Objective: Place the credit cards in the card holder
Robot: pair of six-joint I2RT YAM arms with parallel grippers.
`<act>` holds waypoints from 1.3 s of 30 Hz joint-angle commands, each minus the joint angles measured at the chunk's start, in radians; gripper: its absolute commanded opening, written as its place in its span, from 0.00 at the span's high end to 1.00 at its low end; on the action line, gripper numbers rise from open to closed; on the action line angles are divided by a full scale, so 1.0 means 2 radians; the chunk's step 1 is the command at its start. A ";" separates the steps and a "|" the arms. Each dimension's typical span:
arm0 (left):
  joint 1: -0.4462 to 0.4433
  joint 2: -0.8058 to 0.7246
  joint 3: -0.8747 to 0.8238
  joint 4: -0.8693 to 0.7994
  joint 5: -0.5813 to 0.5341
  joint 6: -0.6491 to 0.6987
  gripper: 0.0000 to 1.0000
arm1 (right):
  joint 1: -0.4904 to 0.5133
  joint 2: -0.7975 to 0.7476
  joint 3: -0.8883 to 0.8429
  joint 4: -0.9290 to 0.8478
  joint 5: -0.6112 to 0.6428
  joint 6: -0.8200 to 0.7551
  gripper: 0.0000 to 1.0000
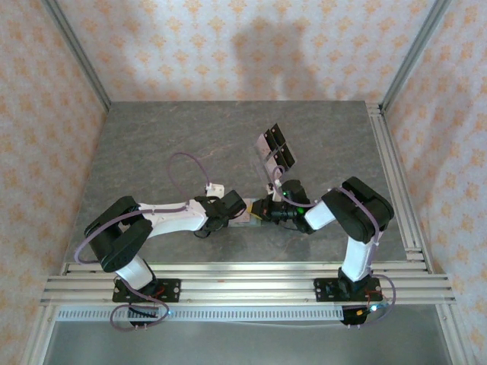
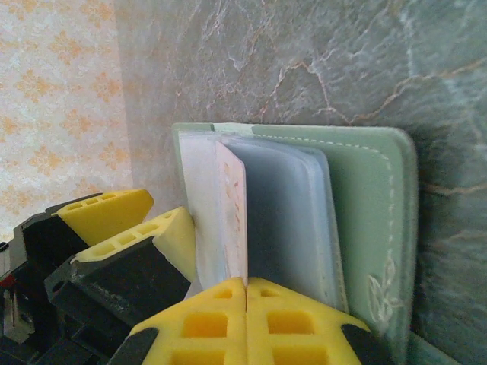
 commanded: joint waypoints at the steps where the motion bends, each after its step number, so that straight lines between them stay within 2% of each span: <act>1: 0.000 0.007 -0.013 -0.019 -0.010 -0.004 0.27 | 0.005 0.009 0.009 -0.009 -0.002 -0.003 1.00; 7: 0.000 0.007 -0.013 -0.019 -0.009 -0.003 0.27 | 0.006 0.000 0.015 -0.045 0.001 -0.028 1.00; 19: 0.000 0.006 -0.017 -0.015 -0.009 -0.005 0.27 | 0.005 -0.057 0.049 -0.215 0.050 -0.127 1.00; 39: 0.000 0.007 -0.020 -0.012 -0.008 -0.006 0.27 | 0.023 -0.021 0.080 -0.222 0.020 -0.127 1.00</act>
